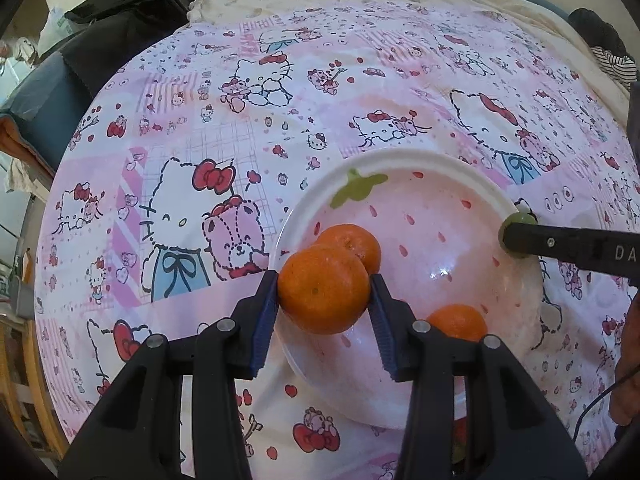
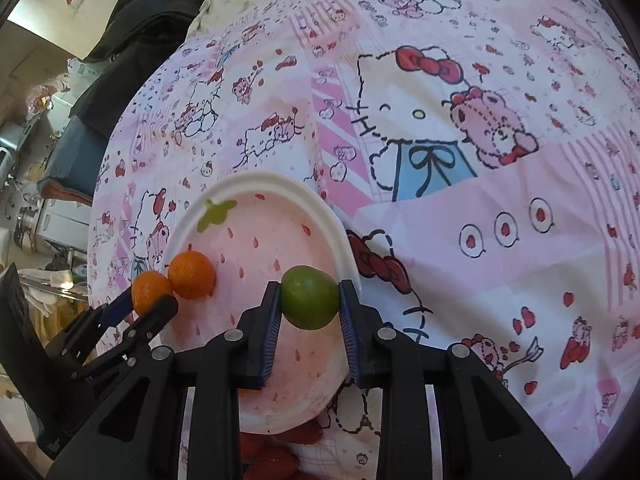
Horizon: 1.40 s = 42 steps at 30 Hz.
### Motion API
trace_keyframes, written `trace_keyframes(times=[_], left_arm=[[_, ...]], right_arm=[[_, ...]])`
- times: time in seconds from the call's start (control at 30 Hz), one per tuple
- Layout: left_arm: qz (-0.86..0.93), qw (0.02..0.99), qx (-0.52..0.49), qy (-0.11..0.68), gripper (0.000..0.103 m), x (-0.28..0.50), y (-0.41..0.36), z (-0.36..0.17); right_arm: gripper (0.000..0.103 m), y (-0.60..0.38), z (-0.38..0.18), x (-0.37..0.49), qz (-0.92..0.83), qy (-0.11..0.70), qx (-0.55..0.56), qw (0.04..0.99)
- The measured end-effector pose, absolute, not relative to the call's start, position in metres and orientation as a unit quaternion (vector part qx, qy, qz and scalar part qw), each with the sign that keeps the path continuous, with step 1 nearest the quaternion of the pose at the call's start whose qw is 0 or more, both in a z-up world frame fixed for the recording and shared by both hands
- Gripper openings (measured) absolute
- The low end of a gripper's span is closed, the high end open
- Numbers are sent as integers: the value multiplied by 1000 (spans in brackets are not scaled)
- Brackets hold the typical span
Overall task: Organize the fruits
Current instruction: 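Carry both fruits over the plate while the left tool releases its mandarin, then lower the green lime onto the plate and open the right tool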
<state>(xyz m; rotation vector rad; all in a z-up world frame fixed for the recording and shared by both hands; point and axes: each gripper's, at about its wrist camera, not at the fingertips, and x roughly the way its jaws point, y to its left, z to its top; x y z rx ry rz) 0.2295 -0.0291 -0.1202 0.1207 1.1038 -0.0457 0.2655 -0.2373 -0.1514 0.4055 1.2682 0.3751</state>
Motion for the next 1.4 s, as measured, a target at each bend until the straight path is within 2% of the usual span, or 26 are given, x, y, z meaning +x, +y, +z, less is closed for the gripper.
trace_keyframes(times=[0.3, 0.53, 0.67, 0.7, 0.77, 0.87, 1.4], left_arm=[[-31, 843, 58, 533, 41, 231, -31, -127], [-38, 850, 78, 519, 69, 227, -40, -121], [-41, 851, 72, 518, 84, 228, -39, -117], [-42, 851, 68, 520, 84, 228, -38, -117], [-44, 851, 60, 520, 84, 228, -36, -116], [-45, 853, 58, 516, 84, 228, -36, -113], [-41, 871, 22, 489, 84, 216, -23, -76]], right_arm=[[31, -237, -152, 266, 177, 584, 186, 770], [31, -238, -151, 266, 176, 583, 190, 770], [36, -236, -151, 266, 180, 590, 188, 765], [42, -235, -150, 266, 187, 588, 186, 765], [64, -233, -148, 265, 204, 584, 197, 761], [80, -229, -137, 263, 205, 573, 185, 772], [81, -244, -88, 256, 189, 529, 214, 800]])
